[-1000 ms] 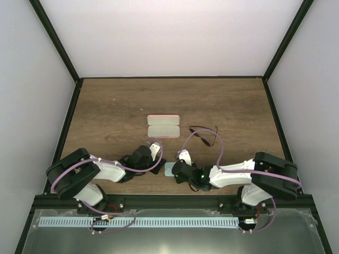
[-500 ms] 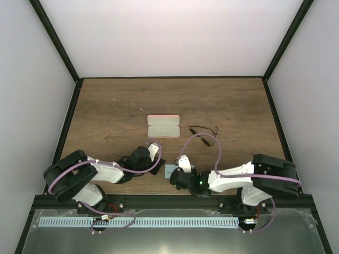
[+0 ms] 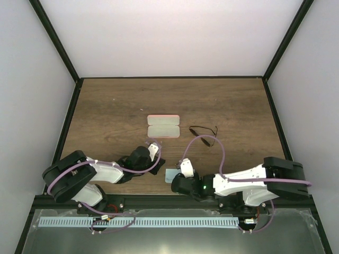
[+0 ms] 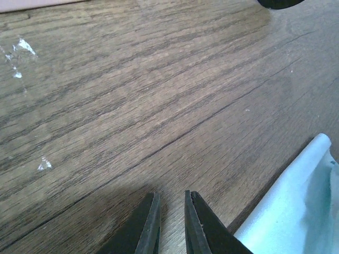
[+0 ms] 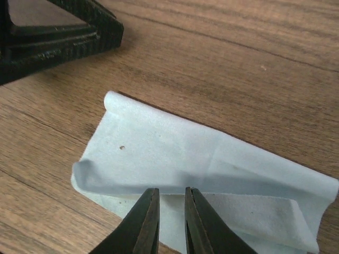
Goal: Organize the sunglasses
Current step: Fold the glasses cleaning cloth at the center of the board.
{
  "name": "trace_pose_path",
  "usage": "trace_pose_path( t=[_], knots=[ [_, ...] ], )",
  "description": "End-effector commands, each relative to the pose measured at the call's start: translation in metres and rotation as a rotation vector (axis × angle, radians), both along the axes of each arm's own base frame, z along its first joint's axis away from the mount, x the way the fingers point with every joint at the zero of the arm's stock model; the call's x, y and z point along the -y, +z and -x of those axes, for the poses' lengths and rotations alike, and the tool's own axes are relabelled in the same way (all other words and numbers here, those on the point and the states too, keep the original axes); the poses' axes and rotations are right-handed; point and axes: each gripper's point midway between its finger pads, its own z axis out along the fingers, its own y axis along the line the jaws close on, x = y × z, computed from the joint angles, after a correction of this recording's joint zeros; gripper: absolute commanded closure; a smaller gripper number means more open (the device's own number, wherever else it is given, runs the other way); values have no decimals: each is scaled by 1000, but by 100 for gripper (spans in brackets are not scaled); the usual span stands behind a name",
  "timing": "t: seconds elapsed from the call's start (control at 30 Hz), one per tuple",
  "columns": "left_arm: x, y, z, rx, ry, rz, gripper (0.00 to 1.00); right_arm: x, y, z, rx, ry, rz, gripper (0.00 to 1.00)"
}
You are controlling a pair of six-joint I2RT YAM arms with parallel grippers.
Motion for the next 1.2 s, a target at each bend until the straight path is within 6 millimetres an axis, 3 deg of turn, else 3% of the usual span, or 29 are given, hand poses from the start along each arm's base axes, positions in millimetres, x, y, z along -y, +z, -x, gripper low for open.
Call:
trace_pose_path(
  t=[0.0, 0.27, 0.43, 0.6, 0.8, 1.17],
  knots=[
    [9, 19, -3, 24, -8, 54, 83, 9, 13, -6, 44, -51, -30, 85],
    [27, 34, 10, 5, -95, 132, 82, 16, 35, -15, 102, -70, -74, 84],
    [45, 31, 19, -21, -151, 145, 82, 19, 40, -25, 112, -82, -88, 84],
    [62, 25, 30, -53, -203, 155, 83, 22, 41, -33, 114, -78, -109, 84],
    [67, 13, 38, -89, -214, 147, 83, 25, 34, -41, 102, -76, -118, 84],
    [88, 9, 64, -107, -272, 142, 82, 35, 33, -51, 107, -101, -131, 84]
  ],
)
